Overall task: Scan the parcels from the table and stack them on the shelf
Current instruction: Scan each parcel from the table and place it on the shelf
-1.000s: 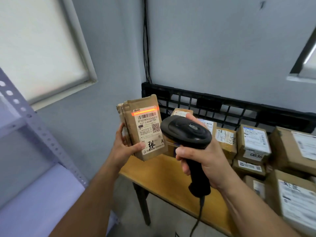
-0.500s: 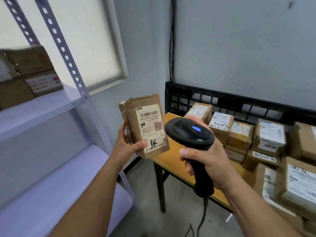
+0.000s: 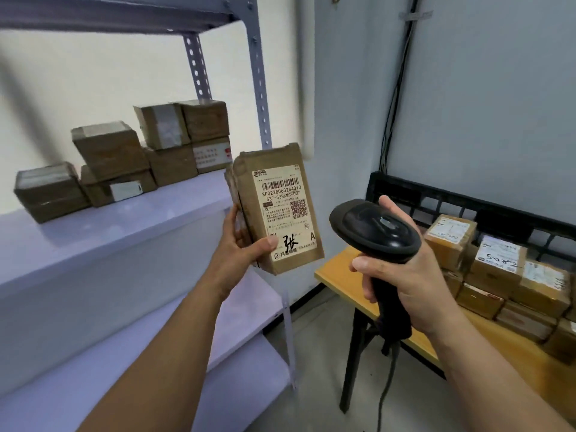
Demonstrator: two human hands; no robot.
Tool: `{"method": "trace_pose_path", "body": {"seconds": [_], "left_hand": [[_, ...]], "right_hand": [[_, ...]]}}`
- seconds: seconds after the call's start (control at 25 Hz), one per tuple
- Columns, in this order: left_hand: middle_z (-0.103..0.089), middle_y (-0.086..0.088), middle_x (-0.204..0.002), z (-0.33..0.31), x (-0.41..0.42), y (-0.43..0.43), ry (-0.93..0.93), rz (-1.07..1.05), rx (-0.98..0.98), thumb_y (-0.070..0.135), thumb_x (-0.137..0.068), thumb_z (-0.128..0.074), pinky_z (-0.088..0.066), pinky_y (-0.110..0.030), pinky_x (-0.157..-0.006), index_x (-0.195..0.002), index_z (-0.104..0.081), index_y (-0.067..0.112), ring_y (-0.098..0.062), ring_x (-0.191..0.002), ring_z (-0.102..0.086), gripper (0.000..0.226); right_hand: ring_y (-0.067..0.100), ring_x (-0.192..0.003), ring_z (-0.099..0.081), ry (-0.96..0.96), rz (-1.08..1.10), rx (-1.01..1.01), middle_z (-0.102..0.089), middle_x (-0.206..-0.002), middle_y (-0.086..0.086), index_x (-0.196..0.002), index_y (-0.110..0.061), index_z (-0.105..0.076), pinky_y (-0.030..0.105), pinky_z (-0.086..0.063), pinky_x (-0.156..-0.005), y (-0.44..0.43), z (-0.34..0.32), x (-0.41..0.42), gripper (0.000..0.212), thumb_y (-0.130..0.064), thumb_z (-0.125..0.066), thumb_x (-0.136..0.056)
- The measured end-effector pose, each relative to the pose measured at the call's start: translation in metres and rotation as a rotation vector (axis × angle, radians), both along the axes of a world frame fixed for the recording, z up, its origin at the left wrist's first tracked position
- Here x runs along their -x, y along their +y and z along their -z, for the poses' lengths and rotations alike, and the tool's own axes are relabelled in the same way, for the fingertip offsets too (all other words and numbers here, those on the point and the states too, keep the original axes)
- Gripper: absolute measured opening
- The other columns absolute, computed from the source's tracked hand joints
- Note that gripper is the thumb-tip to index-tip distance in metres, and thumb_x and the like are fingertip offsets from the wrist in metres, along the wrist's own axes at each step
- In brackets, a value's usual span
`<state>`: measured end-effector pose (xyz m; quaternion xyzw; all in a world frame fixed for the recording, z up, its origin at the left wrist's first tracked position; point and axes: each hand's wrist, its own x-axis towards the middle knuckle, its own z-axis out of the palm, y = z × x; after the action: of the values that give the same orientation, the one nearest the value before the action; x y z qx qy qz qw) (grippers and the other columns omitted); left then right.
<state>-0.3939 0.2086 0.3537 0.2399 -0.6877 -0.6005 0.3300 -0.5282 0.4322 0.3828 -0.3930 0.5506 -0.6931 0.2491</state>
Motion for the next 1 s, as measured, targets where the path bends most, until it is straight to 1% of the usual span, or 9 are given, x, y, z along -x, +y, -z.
{"method": "trace_pose_path", "body": {"seconds": [0.08, 0.16, 0.28, 0.36, 0.48, 0.6, 0.8, 0.88, 1.0], "left_hand": [[-0.064, 0.000, -0.125, -0.017, -0.033, -0.019, 0.010, -0.037, 0.019, 0.030, -0.064, -0.080, -0.053, -0.024, -0.077, -0.149, -0.018, 0.037, -0.012, -0.111, -0.063, 0.105], [-0.066, 0.002, -0.119, -0.034, -0.067, -0.036, 0.028, -0.089, 0.035, 0.025, -0.069, -0.081, -0.055, -0.021, -0.070, -0.150, -0.017, 0.035, -0.008, -0.102, -0.066, 0.103], [-0.070, 0.010, -0.103, -0.057, -0.118, -0.058, 0.072, -0.173, 0.087, 0.021, -0.077, -0.076, -0.055, -0.019, -0.063, -0.146, -0.023, 0.035, -0.003, -0.089, -0.069, 0.088], [-0.072, 0.016, -0.098, -0.070, -0.151, -0.071, 0.075, -0.202, 0.120, 0.031, -0.071, -0.072, -0.055, -0.023, -0.067, -0.139, -0.028, 0.038, -0.004, -0.092, -0.069, 0.082], [-0.069, 0.021, -0.103, -0.080, -0.202, -0.093, 0.073, -0.252, 0.114, 0.039, -0.067, -0.069, -0.055, -0.023, -0.066, -0.124, -0.036, 0.049, -0.006, -0.098, -0.067, 0.066], [-0.068, 0.014, -0.112, -0.084, -0.250, -0.119, 0.039, -0.300, 0.068, 0.048, -0.067, -0.070, -0.055, -0.025, -0.067, -0.108, -0.042, 0.056, -0.010, -0.101, -0.067, 0.051], [-0.070, -0.001, -0.113, -0.084, -0.317, -0.166, -0.102, -0.447, -0.017, 0.060, -0.073, -0.063, -0.057, -0.043, -0.079, -0.129, -0.044, 0.038, -0.026, -0.101, -0.068, 0.063], [-0.070, -0.009, -0.110, -0.083, -0.335, -0.181, -0.138, -0.490, -0.097, 0.062, -0.082, -0.056, -0.055, -0.049, -0.086, -0.128, -0.049, 0.037, -0.031, -0.099, -0.068, 0.052], [-0.070, -0.012, -0.107, -0.087, -0.348, -0.194, -0.147, -0.502, -0.161, 0.066, -0.083, -0.050, -0.053, -0.054, -0.089, -0.116, -0.058, 0.041, -0.034, -0.098, -0.068, 0.042]], "right_hand": [[0.026, -0.045, -0.054, 0.000, -0.018, 0.025, -0.069, -0.076, 0.015, -0.149, -0.039, -0.029, 0.033, -0.047, -0.041, -0.026, -0.006, -0.019, 0.108, -0.008, -0.077, -0.058], [0.027, -0.042, -0.052, 0.015, -0.044, 0.031, -0.069, -0.076, 0.015, -0.149, -0.036, -0.031, 0.032, -0.046, -0.041, -0.052, -0.009, -0.043, 0.115, -0.003, -0.086, -0.054], [0.028, -0.041, -0.051, 0.019, -0.087, 0.055, -0.069, -0.079, 0.012, -0.145, -0.039, -0.037, 0.031, -0.044, -0.042, -0.091, -0.008, -0.080, 0.102, -0.004, -0.078, -0.059], [0.028, -0.040, -0.051, 0.028, -0.126, 0.059, -0.069, -0.079, 0.011, -0.143, -0.041, -0.038, 0.030, -0.044, -0.041, -0.113, -0.010, -0.103, 0.098, -0.004, -0.076, -0.060], [0.029, -0.043, -0.055, 0.037, -0.204, 0.044, -0.070, -0.087, 0.014, -0.144, -0.042, -0.037, 0.031, -0.047, -0.044, -0.146, -0.012, -0.139, 0.099, -0.004, -0.076, -0.061], [0.030, -0.046, -0.056, 0.054, -0.247, 0.027, -0.069, -0.102, 0.015, -0.141, -0.047, -0.041, 0.033, -0.048, -0.045, -0.176, -0.011, -0.169, 0.098, -0.004, -0.078, -0.061], [0.032, -0.051, -0.057, 0.094, -0.291, -0.014, -0.069, -0.102, 0.013, -0.145, -0.045, -0.035, 0.037, -0.051, -0.050, -0.213, -0.006, -0.208, 0.099, 0.009, -0.076, -0.072], [0.032, -0.050, -0.056, 0.092, -0.296, -0.020, -0.071, -0.100, 0.005, -0.146, -0.043, -0.034, 0.037, -0.050, -0.051, -0.223, -0.005, -0.218, 0.099, 0.010, -0.074, -0.074], [0.031, -0.050, -0.057, 0.111, -0.289, -0.036, -0.072, -0.098, 0.001, -0.147, -0.042, -0.032, 0.038, -0.050, -0.052, -0.233, -0.005, -0.225, 0.099, 0.011, -0.073, -0.075]]}}
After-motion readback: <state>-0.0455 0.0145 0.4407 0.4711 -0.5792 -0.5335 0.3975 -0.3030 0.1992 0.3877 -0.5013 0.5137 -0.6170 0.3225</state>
